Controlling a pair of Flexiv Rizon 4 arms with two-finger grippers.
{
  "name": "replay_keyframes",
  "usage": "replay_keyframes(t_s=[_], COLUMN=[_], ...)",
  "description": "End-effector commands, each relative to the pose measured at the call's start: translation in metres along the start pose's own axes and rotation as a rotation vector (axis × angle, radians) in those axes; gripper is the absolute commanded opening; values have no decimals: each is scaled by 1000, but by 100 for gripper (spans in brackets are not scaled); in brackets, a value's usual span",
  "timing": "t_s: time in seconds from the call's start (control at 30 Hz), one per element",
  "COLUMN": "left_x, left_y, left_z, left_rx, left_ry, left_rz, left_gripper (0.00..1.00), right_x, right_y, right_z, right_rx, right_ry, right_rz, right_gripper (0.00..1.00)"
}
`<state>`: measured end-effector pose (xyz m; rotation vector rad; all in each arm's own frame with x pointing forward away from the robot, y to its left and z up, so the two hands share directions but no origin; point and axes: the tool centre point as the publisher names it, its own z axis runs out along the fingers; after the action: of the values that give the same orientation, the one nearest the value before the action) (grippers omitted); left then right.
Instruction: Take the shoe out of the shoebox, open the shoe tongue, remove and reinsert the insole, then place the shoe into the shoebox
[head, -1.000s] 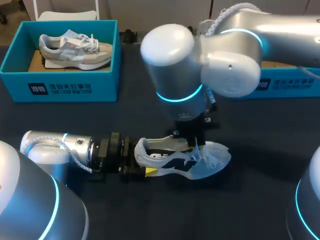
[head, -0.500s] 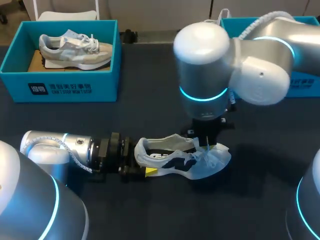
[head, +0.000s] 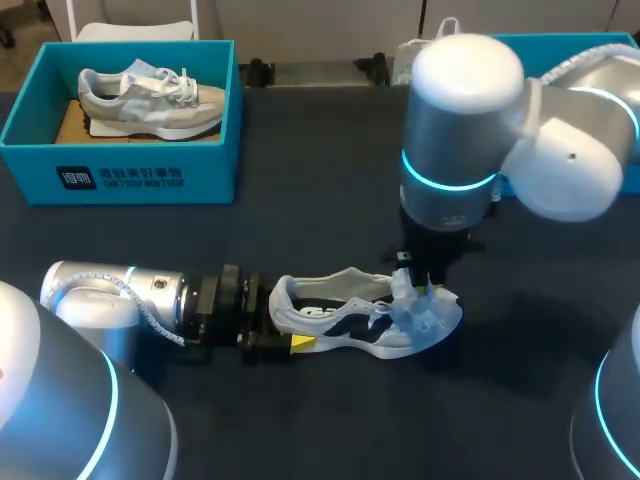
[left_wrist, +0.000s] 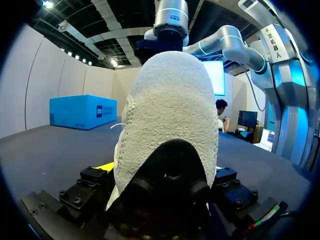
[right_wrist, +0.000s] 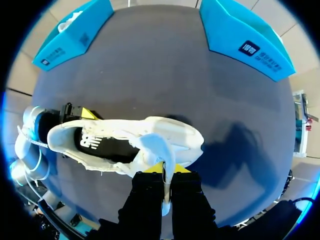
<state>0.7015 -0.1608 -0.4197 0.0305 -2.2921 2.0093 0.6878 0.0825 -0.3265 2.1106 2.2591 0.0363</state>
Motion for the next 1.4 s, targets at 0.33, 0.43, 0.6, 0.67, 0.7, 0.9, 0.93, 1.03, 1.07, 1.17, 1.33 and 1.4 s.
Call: replay_keyframes(t_s=[0.33, 0.43, 0.6, 0.67, 0.7, 0.9, 0.93, 1.03, 1.07, 1.17, 1.33, 1.4], left_x=[1, 1, 1, 1, 1, 1, 1, 1, 1, 1, 1, 1], left_y=[0, 0, 0, 0, 0, 0, 0, 0, 0, 0, 0, 0], left_z=[0, 0, 0, 0, 0, 0, 0, 0, 0, 0, 0, 0], left_rx=[0, 0, 0, 0, 0, 0, 0, 0, 0, 0, 0, 0], left_ry=[-4, -4, -4, -4, -4, -4, -4, -4, -4, -4, -4, -4], left_rz=[0, 0, 0, 0, 0, 0, 0, 0, 0, 0, 0, 0], left_gripper=[0, 0, 0, 0, 0, 0, 0, 0, 0, 0, 0, 0], right_x=[-24, -28, -32, -34, -34, -38, -40, -44, -46, -50, -35, -24], right_y=[-6, -8, -9, -8, -8, -8, -9, -13, -14, -15, -16, -14], right_z=[9, 14, 21, 24, 25, 24, 22, 14, 11, 2, -38, -52], right_rx=[-1, 8, 10, 10, 12, 26, 29, 24, 29, 26, -10, -12], right_ry=[235, 253, 289, 295, 295, 278, 264, 221, 198, 164, 100, 66], right_rz=[-17, -14, -36, -36, -35, -25, -17, -13, -13, -18, -71, -100], right_gripper=[0, 3, 13, 24, 30, 69, 80, 100, 100, 100, 100, 100])
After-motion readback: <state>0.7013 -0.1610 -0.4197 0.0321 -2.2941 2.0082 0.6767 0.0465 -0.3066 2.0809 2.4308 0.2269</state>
